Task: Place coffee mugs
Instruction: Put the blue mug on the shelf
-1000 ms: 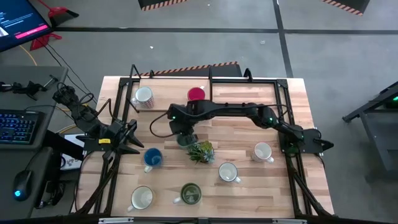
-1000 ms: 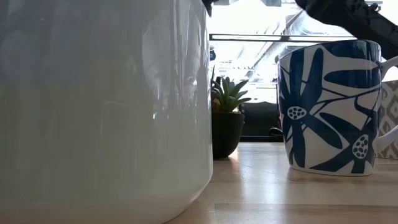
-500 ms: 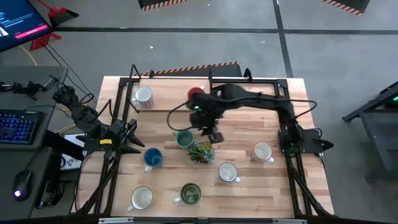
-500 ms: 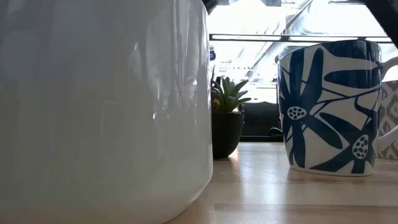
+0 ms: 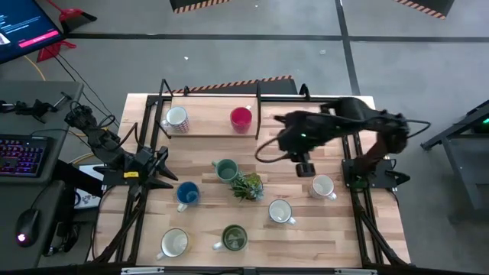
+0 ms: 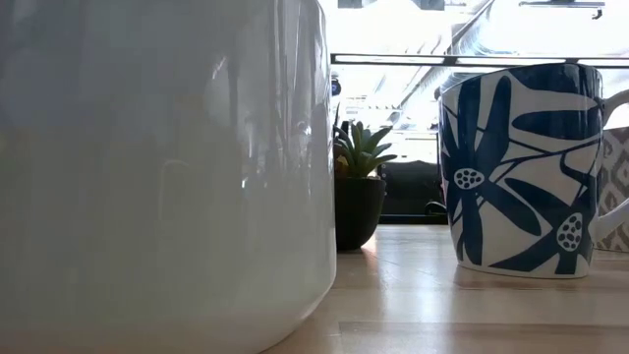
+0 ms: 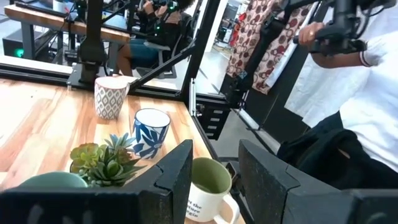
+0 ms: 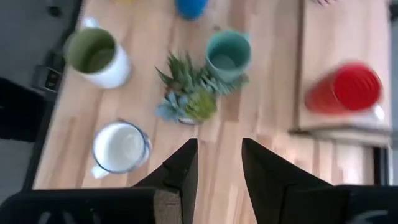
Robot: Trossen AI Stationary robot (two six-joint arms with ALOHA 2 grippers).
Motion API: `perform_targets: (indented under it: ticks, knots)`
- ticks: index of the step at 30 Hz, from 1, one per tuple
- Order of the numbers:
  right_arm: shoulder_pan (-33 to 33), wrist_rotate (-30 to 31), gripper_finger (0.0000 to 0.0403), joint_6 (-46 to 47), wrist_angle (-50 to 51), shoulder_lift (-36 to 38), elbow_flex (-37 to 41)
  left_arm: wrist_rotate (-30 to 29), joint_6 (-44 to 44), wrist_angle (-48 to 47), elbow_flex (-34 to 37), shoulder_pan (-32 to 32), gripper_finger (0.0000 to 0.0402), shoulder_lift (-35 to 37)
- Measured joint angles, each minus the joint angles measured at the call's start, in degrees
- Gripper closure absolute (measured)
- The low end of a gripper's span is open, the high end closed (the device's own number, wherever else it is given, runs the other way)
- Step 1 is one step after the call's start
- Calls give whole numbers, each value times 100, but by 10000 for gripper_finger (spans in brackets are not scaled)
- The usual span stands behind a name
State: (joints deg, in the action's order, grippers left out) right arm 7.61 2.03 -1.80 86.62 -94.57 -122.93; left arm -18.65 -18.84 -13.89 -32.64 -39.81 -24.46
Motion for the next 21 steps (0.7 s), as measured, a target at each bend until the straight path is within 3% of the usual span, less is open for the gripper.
perform_targets:
  ticks: [11, 15, 21]
  knots:
    - [396, 770, 299, 1998, -2591, 3171, 4912, -162, -1, 12, 0, 0, 282, -1]
    - [650, 1013, 299, 2588, -3401, 4094, 6248, -369, 1, 9, 0, 0, 282, 1]
    - [1005, 1401, 299, 3011, -4405, 4941, 7656, -444, -1, 2, 0, 0, 282, 1]
